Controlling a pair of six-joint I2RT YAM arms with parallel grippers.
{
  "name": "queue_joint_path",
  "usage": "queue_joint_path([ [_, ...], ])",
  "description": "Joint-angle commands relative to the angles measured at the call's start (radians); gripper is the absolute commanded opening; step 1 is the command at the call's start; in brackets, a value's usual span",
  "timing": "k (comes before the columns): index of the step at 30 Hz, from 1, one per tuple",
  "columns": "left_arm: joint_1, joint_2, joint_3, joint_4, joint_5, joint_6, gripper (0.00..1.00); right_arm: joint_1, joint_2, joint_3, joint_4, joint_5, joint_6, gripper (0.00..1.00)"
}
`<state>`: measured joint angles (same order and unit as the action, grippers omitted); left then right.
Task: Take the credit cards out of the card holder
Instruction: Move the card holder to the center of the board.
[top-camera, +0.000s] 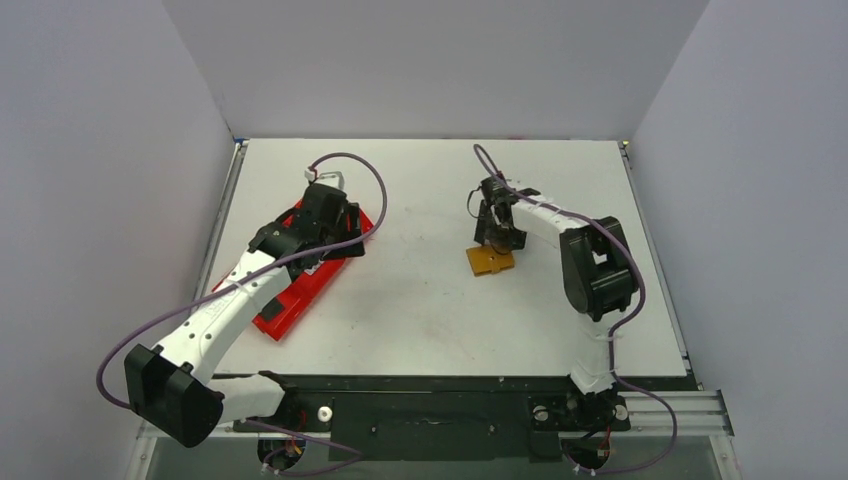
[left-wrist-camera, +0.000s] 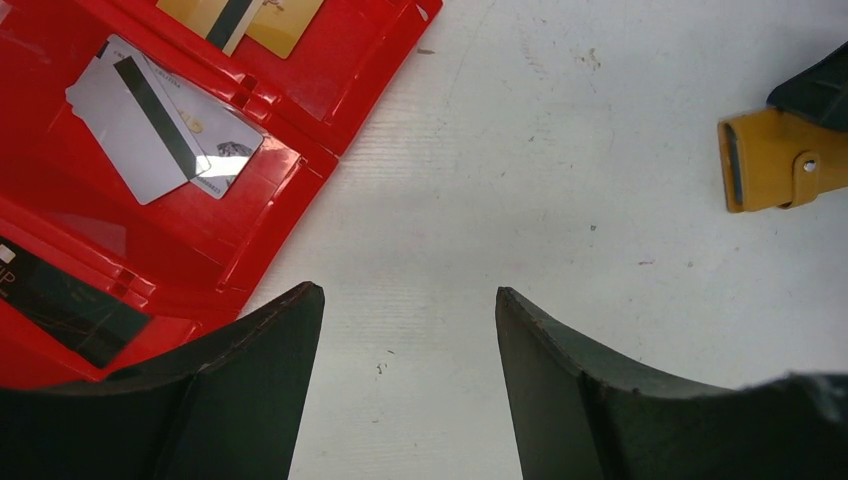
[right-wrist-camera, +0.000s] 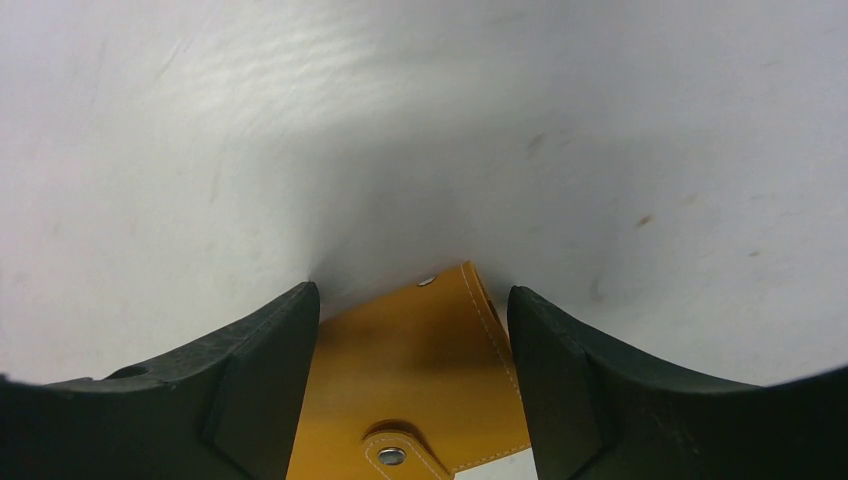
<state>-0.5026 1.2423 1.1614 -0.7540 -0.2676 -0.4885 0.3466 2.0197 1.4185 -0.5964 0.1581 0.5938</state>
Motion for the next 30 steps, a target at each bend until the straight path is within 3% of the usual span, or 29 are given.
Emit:
queue_joint_path([
  [1,0.006,0.014,-0.021,0.049,0.028,-0.036,0.62,0.133,-0.08,-0.075,0.019,-0.034,-0.087,0.64],
  [12,0.007,0.059,-0.071,0.1,0.088,-0.069,0.62,0.304,-0.141,-0.101,0.056,-0.175,-0.186,0.7],
  [22,0.004,0.126,-0.116,0.221,0.217,-0.112,0.62,0.135,-0.345,-0.119,-0.003,-0.092,-0.024,0.79],
  [30,0.004,0.159,-0.114,0.244,0.236,-0.114,0.62,0.175,-0.522,-0.378,0.036,-0.069,0.167,0.75],
])
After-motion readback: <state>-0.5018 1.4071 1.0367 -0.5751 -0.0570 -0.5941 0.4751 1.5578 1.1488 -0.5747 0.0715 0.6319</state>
